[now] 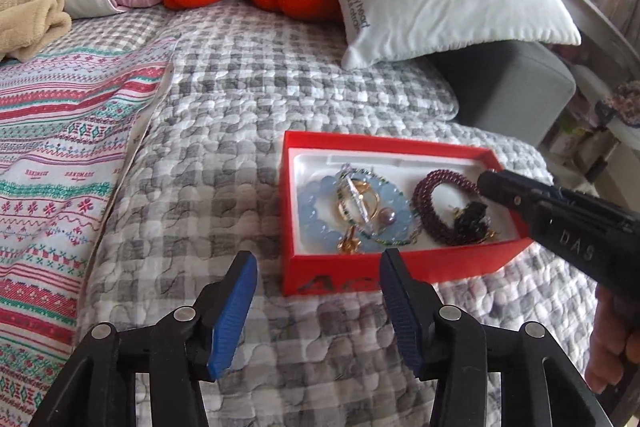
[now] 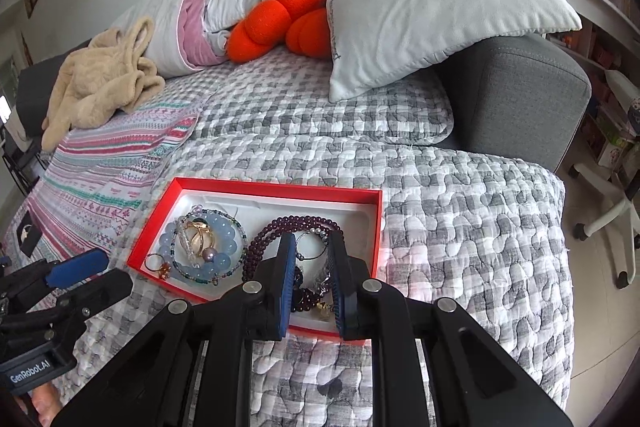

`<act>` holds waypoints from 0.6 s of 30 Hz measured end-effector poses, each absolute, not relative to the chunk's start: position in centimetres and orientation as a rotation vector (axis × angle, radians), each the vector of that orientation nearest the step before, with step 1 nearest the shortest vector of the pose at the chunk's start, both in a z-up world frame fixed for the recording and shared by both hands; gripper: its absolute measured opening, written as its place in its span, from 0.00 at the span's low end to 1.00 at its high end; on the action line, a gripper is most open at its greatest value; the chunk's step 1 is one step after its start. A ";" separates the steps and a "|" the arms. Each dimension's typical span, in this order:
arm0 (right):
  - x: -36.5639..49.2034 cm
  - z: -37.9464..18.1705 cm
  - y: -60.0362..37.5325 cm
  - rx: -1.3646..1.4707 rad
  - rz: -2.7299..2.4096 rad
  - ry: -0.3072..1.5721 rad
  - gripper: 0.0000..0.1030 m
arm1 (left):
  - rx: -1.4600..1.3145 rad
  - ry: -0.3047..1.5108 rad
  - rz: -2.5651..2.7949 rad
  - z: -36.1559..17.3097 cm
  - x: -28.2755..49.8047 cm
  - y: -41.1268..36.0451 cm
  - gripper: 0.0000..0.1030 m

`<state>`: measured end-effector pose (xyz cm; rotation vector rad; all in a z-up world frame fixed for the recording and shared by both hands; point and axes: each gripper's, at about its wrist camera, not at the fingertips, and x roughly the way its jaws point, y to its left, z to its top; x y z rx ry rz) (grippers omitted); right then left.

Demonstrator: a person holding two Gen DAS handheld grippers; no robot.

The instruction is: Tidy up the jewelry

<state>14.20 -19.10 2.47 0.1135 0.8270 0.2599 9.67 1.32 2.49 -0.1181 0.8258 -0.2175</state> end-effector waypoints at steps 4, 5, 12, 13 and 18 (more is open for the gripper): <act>14.8 2.4 -19.1 0.158 0.268 0.835 0.22 | -0.087 0.853 -0.200 1.7 9.4 1.7 0.61; 14.9 2.4 -19.2 0.174 0.270 0.836 0.34 | -0.077 0.856 -0.196 1.6 9.4 1.7 0.64; 13.5 3.9 -20.0 0.216 0.275 0.824 0.54 | -0.061 0.856 -0.148 1.6 8.9 2.0 0.84; 13.0 4.2 -20.2 0.213 0.269 0.825 0.54 | -0.064 0.860 -0.141 1.6 8.7 2.0 0.87; 10.5 5.0 -20.7 0.168 0.234 0.851 0.55 | -0.030 0.859 -0.091 1.8 7.7 1.4 0.96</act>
